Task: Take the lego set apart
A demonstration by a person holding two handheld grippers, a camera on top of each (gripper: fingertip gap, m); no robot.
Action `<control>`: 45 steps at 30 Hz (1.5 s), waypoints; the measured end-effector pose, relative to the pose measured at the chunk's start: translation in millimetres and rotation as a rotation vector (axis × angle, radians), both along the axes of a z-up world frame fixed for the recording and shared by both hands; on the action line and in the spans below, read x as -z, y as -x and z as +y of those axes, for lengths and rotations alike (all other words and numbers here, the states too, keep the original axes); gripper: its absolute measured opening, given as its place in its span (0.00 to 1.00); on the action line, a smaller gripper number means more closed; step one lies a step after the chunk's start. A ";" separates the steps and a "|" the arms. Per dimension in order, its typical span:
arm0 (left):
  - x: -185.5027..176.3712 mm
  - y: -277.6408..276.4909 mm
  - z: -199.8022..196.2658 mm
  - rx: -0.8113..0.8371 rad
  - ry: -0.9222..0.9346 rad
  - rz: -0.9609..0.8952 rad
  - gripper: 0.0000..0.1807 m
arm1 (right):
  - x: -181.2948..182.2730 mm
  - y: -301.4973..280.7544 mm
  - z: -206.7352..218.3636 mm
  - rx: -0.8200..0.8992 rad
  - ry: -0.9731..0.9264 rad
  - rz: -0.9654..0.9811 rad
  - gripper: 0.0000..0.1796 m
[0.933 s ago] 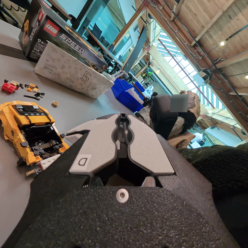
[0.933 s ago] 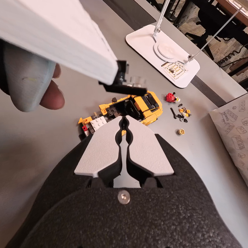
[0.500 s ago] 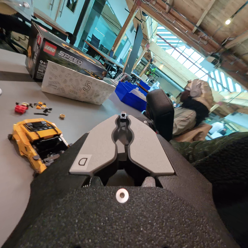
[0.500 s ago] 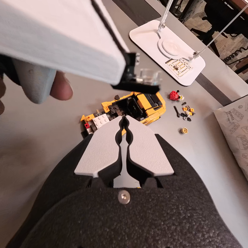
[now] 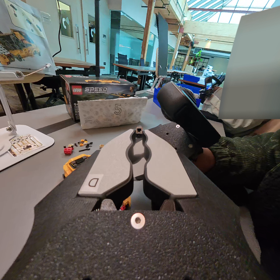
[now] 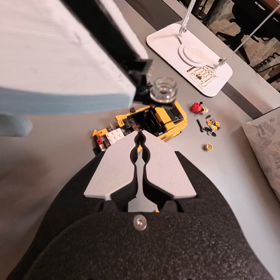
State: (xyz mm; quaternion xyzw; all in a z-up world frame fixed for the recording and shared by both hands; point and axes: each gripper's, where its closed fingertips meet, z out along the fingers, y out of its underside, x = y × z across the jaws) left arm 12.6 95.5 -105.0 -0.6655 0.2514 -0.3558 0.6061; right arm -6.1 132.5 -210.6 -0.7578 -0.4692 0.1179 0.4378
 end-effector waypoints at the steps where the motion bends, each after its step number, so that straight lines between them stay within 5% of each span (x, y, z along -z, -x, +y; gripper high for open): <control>1: -0.1 -0.1 -0.1 0.001 -0.001 -0.001 0.04 | 0.0 0.0 -0.1 0.000 0.001 0.001 0.00; 11: -1.2 0.6 -0.1 0.003 0.004 -0.006 0.04 | -1.3 1.0 0.1 -0.001 0.003 0.009 0.00; 17: -10.8 8.2 1.0 0.058 0.137 -0.162 0.04 | -20.0 5.5 19.3 0.030 -0.041 0.052 0.00; 31: -9.6 58.2 24.2 -0.017 0.209 -0.356 0.04 | -109.8 28.6 157.5 0.240 -0.268 0.247 0.00; 45: 8.6 65.6 34.8 -0.023 0.238 -0.342 0.04 | -158.6 51.6 252.6 0.341 -0.166 0.317 0.00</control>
